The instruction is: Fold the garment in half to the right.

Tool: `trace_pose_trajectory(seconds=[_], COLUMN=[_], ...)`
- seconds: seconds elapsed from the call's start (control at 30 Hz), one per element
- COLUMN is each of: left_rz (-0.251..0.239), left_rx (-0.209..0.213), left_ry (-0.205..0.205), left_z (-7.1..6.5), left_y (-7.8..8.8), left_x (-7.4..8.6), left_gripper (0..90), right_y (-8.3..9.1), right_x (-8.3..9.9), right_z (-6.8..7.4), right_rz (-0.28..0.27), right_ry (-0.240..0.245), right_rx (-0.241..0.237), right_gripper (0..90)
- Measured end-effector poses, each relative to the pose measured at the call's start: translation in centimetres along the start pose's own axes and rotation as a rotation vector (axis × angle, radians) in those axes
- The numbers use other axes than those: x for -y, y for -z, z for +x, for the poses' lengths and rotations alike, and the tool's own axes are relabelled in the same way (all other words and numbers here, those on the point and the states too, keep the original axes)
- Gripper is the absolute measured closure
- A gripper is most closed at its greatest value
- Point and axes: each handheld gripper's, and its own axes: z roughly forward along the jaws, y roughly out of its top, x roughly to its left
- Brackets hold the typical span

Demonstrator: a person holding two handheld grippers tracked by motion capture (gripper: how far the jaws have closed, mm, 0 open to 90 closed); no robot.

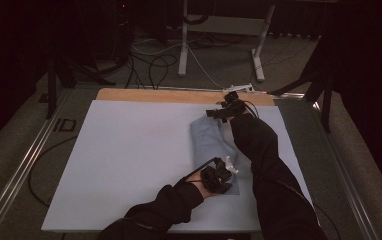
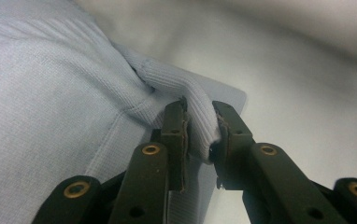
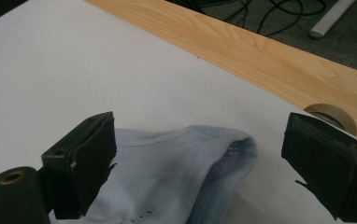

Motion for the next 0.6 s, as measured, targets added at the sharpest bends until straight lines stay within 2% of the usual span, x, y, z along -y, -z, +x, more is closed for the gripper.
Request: trace_pose_trajectory(seconds=[0.13,0.3,0.33,0.37,0.6], left_rz=[-0.017,-0.028,-0.025,-0.018,0.02], left_rx=[0.006,0.03,0.043,0.052,0.105], left_ry=[0.011,0.017,0.014,0.007,-0.036], left_z=[-0.1,-0.4,-0.6,-0.7,-1.2], left_y=[-0.1,-0.4,-0.6,-0.8,-1.8], left_x=[-0.4,-0.7,-0.8,-0.8,-0.8], left_gripper=[83.2,79.9,78.5,72.5,67.3], right_y=[0.1,0.2,0.2,0.2,0.1], right_x=[0.0,0.0,0.0,0.0,0.2], right_z=[0.1,0.3,0.4,0.4,0.5], right_rz=[-0.008,-0.01,-0.011,-0.011,-0.005], right_ry=[0.004,0.007,0.001,0.0,0.005], right_rx=[-0.002,-0.011,-0.012,-0.011,-0.021], right_gripper=[10.1,10.1,10.0,10.0,10.0])
